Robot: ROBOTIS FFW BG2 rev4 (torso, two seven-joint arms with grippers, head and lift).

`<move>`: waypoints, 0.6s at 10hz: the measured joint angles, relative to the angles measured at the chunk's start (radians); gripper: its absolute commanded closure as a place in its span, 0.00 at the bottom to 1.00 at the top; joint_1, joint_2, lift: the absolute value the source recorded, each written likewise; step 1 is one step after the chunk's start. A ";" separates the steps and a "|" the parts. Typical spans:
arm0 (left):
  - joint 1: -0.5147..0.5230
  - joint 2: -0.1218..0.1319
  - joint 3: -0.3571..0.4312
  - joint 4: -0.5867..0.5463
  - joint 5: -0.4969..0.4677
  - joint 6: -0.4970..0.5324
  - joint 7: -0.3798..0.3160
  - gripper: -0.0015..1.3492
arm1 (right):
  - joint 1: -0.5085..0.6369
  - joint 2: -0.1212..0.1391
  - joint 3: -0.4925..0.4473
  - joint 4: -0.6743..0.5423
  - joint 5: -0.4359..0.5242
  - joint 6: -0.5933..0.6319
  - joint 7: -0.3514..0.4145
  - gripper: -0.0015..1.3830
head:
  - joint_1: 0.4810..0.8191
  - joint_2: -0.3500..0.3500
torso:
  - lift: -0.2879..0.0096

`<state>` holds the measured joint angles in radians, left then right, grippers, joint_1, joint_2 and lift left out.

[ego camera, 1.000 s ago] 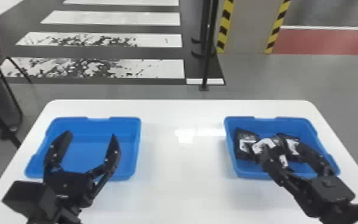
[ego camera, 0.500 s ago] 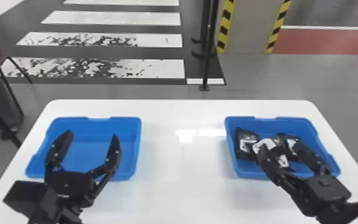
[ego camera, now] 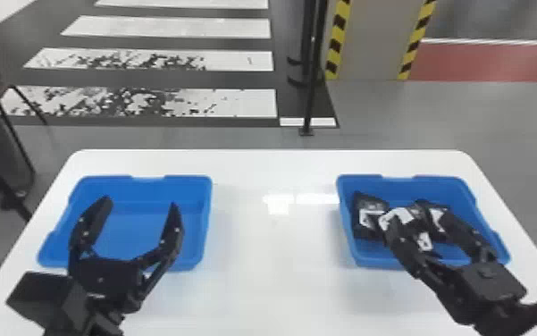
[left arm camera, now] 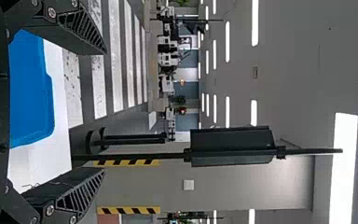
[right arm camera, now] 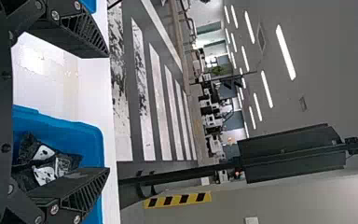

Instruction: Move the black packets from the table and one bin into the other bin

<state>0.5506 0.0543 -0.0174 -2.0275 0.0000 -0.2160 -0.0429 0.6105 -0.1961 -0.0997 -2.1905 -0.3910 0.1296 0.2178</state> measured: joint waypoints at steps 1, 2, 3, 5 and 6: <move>0.001 0.000 0.002 -0.001 0.000 0.000 0.000 0.11 | 0.001 0.000 0.000 -0.001 0.000 -0.002 0.000 0.12 | 0.63 0.47 | 0.60; 0.003 -0.001 0.003 -0.001 0.000 0.000 0.000 0.11 | 0.003 0.000 0.000 -0.003 0.000 -0.003 0.000 0.12 | 0.63 0.47 | 0.60; 0.004 -0.002 0.003 -0.001 0.000 0.001 0.000 0.11 | 0.003 -0.001 0.000 -0.004 0.000 -0.004 0.000 0.12 | 0.63 0.47 | 0.60; 0.008 -0.002 0.007 -0.001 0.004 0.009 0.000 0.11 | 0.007 -0.002 0.000 -0.012 0.002 -0.004 0.000 0.12 | 0.63 0.48 | 0.60; 0.011 -0.002 0.007 -0.003 0.003 0.011 0.000 0.11 | 0.010 -0.002 -0.002 -0.015 0.002 -0.004 0.000 0.12 | 0.63 0.48 | 0.60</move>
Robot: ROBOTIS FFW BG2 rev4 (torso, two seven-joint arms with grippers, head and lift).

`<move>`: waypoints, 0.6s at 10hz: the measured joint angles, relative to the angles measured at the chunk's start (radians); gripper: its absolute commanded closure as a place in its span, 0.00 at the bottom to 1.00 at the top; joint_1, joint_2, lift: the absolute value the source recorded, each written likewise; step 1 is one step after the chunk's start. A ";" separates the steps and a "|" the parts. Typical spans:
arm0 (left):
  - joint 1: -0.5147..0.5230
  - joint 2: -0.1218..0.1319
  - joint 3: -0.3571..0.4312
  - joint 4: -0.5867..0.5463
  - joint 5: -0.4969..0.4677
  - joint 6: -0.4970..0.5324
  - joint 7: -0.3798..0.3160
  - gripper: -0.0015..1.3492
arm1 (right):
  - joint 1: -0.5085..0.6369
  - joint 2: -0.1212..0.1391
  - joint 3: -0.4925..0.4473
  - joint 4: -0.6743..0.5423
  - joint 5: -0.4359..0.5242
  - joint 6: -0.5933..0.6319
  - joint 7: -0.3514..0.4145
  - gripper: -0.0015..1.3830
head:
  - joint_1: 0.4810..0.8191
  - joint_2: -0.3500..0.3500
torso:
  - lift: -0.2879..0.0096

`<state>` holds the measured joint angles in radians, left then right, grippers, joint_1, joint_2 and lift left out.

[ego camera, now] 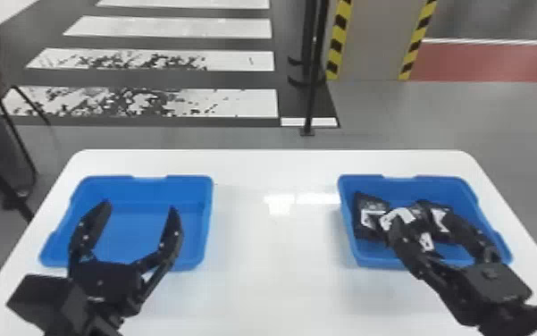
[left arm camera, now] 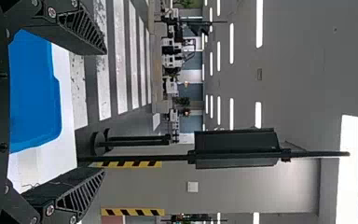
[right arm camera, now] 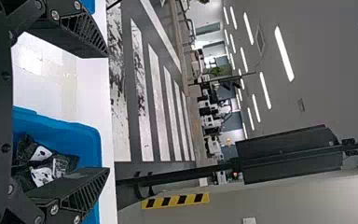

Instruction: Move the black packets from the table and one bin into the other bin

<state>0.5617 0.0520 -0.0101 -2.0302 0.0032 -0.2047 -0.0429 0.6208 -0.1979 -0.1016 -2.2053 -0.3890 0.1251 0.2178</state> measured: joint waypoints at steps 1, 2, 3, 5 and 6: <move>0.004 0.000 0.000 -0.004 -0.003 0.005 0.000 0.11 | 0.003 0.000 -0.002 -0.001 0.000 0.000 0.000 0.12 | 0.63 0.47 | 0.60; 0.007 0.000 0.000 -0.008 -0.006 0.008 0.000 0.11 | 0.007 0.000 -0.003 -0.001 -0.001 0.000 0.000 0.12 | 0.63 0.47 | 0.60; 0.009 0.000 0.001 -0.011 -0.007 0.014 0.000 0.11 | 0.010 0.000 -0.005 -0.002 -0.001 0.000 -0.001 0.12 | 0.63 0.47 | 0.60; 0.010 -0.001 0.004 -0.013 -0.007 0.014 0.000 0.11 | 0.012 0.000 -0.006 -0.006 0.004 0.000 -0.002 0.12 | 0.63 0.47 | 0.60; 0.010 -0.001 0.004 -0.013 -0.006 0.013 0.000 0.11 | 0.011 0.000 -0.006 -0.007 0.004 0.000 -0.001 0.12 | 0.63 0.47 | 0.60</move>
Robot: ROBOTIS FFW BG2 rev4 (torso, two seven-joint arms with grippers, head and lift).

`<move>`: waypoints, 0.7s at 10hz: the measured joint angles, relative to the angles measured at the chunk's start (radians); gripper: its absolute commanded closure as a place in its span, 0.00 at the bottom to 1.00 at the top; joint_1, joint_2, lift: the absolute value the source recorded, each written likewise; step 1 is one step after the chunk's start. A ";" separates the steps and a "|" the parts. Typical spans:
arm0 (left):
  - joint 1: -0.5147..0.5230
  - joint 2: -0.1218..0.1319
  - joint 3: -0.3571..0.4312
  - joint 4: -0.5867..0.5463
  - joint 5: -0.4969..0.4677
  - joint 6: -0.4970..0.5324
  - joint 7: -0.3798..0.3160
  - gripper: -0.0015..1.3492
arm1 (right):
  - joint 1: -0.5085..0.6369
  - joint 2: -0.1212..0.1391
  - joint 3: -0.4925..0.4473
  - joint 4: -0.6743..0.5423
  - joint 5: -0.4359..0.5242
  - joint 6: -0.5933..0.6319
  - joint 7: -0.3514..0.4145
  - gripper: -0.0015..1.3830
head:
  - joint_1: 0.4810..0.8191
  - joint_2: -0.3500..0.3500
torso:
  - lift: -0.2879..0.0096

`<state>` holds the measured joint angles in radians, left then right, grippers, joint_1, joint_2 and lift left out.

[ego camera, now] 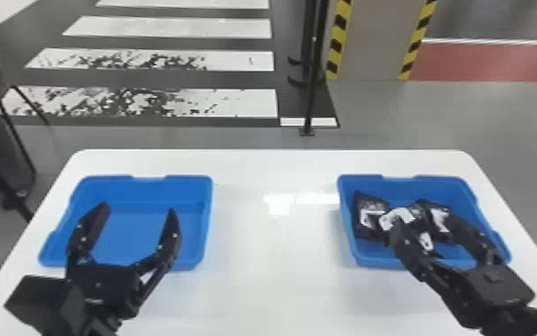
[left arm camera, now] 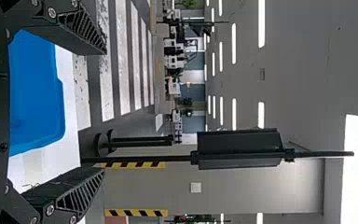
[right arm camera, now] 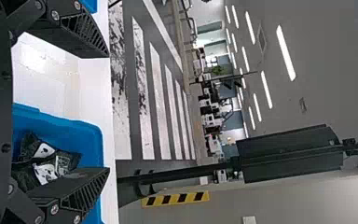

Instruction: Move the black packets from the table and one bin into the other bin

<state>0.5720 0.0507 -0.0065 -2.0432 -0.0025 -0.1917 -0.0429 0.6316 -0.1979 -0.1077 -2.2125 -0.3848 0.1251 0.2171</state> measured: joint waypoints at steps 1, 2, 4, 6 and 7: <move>0.000 0.000 -0.002 -0.001 0.001 -0.001 0.000 0.11 | -0.001 -0.001 0.000 0.000 0.001 -0.004 0.001 0.12 | 0.63 0.47 | 0.60; 0.000 0.000 -0.002 -0.002 0.003 0.000 0.000 0.11 | -0.003 -0.001 0.000 0.002 0.002 -0.014 0.001 0.12 | 0.63 0.47 | 0.60; 0.000 0.000 -0.005 -0.008 0.003 -0.001 0.000 0.11 | -0.005 -0.001 0.000 0.007 0.009 -0.027 0.006 0.12 | 0.63 0.47 | 0.60; 0.000 0.000 -0.005 -0.010 0.003 -0.002 0.000 0.11 | -0.008 -0.001 0.000 0.014 0.014 -0.031 0.007 0.12 | 0.63 0.46 | 0.60; 0.000 0.000 -0.005 -0.010 0.003 0.001 0.000 0.11 | -0.008 -0.001 0.001 0.014 0.015 -0.032 0.007 0.12 | 0.63 0.47 | 0.60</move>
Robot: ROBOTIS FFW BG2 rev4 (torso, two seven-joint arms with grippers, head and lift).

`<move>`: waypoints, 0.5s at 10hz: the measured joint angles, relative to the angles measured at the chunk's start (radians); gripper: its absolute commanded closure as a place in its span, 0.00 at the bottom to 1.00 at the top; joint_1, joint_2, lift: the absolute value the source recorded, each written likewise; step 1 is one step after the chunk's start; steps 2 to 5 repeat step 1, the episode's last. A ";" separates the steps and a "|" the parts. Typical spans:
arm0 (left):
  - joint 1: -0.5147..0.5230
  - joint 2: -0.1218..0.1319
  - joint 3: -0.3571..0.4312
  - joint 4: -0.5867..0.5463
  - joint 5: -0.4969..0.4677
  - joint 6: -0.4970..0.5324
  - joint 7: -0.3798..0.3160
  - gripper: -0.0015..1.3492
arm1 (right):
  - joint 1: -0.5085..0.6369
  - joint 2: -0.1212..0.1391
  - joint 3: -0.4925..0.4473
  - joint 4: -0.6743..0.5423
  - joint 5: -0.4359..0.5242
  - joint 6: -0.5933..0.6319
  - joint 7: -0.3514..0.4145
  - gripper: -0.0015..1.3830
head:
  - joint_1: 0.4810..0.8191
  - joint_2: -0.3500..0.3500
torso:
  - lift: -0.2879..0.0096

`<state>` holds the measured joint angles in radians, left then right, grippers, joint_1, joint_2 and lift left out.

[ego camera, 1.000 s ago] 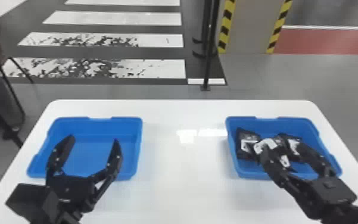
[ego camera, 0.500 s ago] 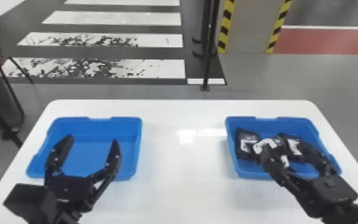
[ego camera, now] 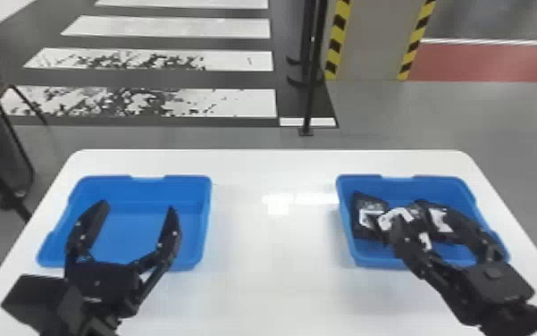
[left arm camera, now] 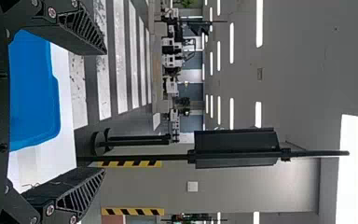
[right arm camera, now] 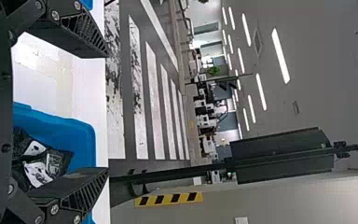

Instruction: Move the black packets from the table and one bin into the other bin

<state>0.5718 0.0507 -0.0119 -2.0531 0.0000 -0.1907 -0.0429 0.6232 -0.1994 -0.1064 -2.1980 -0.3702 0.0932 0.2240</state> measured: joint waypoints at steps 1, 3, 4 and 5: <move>0.000 0.000 0.000 0.000 0.000 0.003 0.000 0.11 | -0.001 0.000 0.001 0.001 0.001 0.000 0.000 0.12 | 0.63 0.47 | 0.60; 0.000 0.000 0.000 0.000 0.000 0.003 0.000 0.11 | -0.001 0.000 0.001 0.001 0.001 0.000 0.000 0.12 | 0.63 0.47 | 0.60; 0.000 0.000 0.000 0.000 0.000 0.003 0.000 0.11 | -0.001 0.000 0.001 0.001 0.001 0.000 0.000 0.12 | 0.63 0.47 | 0.60; 0.000 0.000 0.000 0.000 0.000 0.003 0.000 0.11 | -0.001 0.000 0.001 0.001 0.001 0.000 0.000 0.12 | 0.63 0.47 | 0.60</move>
